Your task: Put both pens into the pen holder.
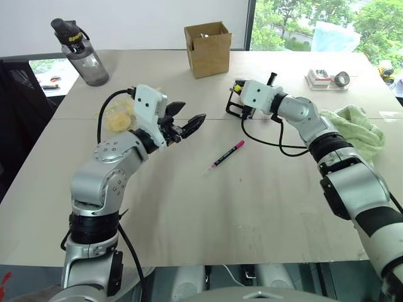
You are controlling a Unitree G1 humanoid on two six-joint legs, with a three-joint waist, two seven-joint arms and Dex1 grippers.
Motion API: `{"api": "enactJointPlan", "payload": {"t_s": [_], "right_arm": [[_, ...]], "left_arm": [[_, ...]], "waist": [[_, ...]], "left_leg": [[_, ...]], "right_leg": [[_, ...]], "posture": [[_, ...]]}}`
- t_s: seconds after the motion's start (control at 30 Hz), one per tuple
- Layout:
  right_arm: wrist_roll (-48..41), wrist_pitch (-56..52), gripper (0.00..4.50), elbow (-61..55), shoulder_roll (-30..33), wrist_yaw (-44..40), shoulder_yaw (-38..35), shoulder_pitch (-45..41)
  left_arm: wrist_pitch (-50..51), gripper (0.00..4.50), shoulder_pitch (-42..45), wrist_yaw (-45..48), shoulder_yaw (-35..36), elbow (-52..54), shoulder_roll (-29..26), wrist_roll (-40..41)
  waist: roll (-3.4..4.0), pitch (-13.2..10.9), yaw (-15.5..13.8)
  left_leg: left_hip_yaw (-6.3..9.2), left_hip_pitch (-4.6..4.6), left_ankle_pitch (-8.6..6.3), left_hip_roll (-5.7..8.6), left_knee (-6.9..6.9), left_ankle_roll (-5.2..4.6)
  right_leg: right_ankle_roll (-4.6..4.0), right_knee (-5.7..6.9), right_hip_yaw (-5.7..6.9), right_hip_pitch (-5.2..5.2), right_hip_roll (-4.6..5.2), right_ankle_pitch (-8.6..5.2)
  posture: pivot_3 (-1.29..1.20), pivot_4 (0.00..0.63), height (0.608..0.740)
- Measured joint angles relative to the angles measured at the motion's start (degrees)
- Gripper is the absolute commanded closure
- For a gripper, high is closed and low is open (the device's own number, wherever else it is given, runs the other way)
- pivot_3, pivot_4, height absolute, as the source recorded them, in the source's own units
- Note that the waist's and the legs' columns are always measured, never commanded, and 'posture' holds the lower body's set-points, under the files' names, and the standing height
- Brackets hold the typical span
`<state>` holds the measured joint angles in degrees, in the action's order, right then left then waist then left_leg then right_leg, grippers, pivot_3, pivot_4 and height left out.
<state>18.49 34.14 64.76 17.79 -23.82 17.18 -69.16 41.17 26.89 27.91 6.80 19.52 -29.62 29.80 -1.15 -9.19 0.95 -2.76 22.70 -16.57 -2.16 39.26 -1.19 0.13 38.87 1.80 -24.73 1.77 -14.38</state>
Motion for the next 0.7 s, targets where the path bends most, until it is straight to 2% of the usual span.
{"api": "enactJointPlan", "payload": {"t_s": [0.27, 0.3, 0.37, 0.43, 0.47, 0.5, 0.53, 0.57, 0.7], "right_arm": [[1.3, -0.7, 4.41, 1.5, -0.1, 1.3, 0.0, -0.4], [1.5, -1.3, 3.4, 1.5, -0.1, 1.6, 0.0, -0.4], [1.9, -1.8, 2.7, 1.6, -0.2, 1.8, 0.0, -0.7], [2.1, -2.3, 1.71, 1.6, -0.2, 1.8, 0.0, -1.3], [2.1, -2.4, 1.36, 1.6, -0.2, 1.8, 0.0, -1.6], [1.9, -2.7, 0.73, 1.6, -0.3, 1.7, -0.3, -1.9], [1.8, -2.8, 0.36, 1.6, -0.4, 1.7, -0.3, -2.0], [1.5, -3.1, 0.11, 1.6, -0.6, 1.7, -0.6, -2.0], [0.7, -3.9, 0.11, 1.6, -1.1, 1.7, -1.0, -2.0]], "left_arm": [[-0.5, 0.84, 0.0, 0.0, 0.2, -0.6, 0.3, 0.7], [-0.5, 0.74, 0.0, 0.0, 0.2, -0.6, 0.3, 0.7], [-0.6, 0.74, 0.0, 0.0, 0.2, -0.7, 0.4, 0.7], [-0.6, 0.74, 0.0, 0.0, 0.2, -0.7, 0.5, 0.7], [-0.7, 0.74, 0.0, 0.0, 0.2, -0.7, 0.5, 0.7], [-0.7, 0.74, 0.0, 0.0, 0.2, -0.7, 0.5, 0.7], [-0.8, 0.74, 0.0, 0.1, 0.2, -0.7, 0.5, 0.7], [-0.9, 0.74, -0.1, 0.1, 0.2, -0.7, 0.5, 0.7], [-1.2, 0.74, -0.1, 0.5, 0.2, -0.7, 0.5, 0.7]], "waist": [[0.0, 0.0, 0.0], [0.0, 0.0, 0.0], [0.0, 0.0, 0.0], [0.0, 0.0, 0.0], [0.0, 0.0, 0.0], [0.0, 0.0, 0.0], [0.0, 0.0, 0.0], [0.0, 0.0, 0.0], [0.0, 0.0, 0.0]], "left_leg": [[-0.01, 0.0, 0.0, 0.0, 0.0, 0.0], [-0.01, 0.0, 0.0, 0.0, 0.0, 0.0], [-0.01, 0.0, 0.0, 0.0, 0.0, 0.0], [-0.01, 0.0, 0.0, 0.0, 0.0, 0.0], [-0.01, 0.0, 0.0, 0.0, 0.0, 0.0], [-0.01, 0.0, 0.0, 0.0, 0.0, 0.0], [-0.01, 0.0, 0.0, 0.0, 0.0, 0.0], [-0.01, 0.0, 0.0, 0.0, 0.0, 0.0], [-0.01, 0.0, 0.0, 0.0, 0.0, 0.0]], "right_leg": [[0.0, 0.0, 0.0, 0.0, 0.01, 0.0], [0.0, 0.0, 0.0, 0.0, 0.0, 0.0], [0.0, 0.0, 0.0, 0.0, 0.0, 0.0], [0.0, 0.01, 0.0, -0.01, 0.0, 0.0], [0.0, 0.0, 0.0, -0.01, 0.0, 0.0], [0.0, 0.0, 0.0, -0.01, 0.0, 0.0], [0.0, 0.0, 0.0, -0.01, 0.0, 0.0], [0.0, 0.0, 0.0, -0.01, 0.0, 0.0], [0.0, 0.0, 0.0, -0.01, 0.0, 0.0]], "posture": [[0.0, 0.15, 0.736], [0.0, 0.15, 0.736], [0.0, 0.15, 0.736], [0.0, 0.15, 0.736], [0.0, 0.15, 0.736], [0.0, 0.15, 0.736], [0.0, 0.15, 0.736], [0.0, 0.15, 0.736], [0.0, 0.15, 0.736]]}}
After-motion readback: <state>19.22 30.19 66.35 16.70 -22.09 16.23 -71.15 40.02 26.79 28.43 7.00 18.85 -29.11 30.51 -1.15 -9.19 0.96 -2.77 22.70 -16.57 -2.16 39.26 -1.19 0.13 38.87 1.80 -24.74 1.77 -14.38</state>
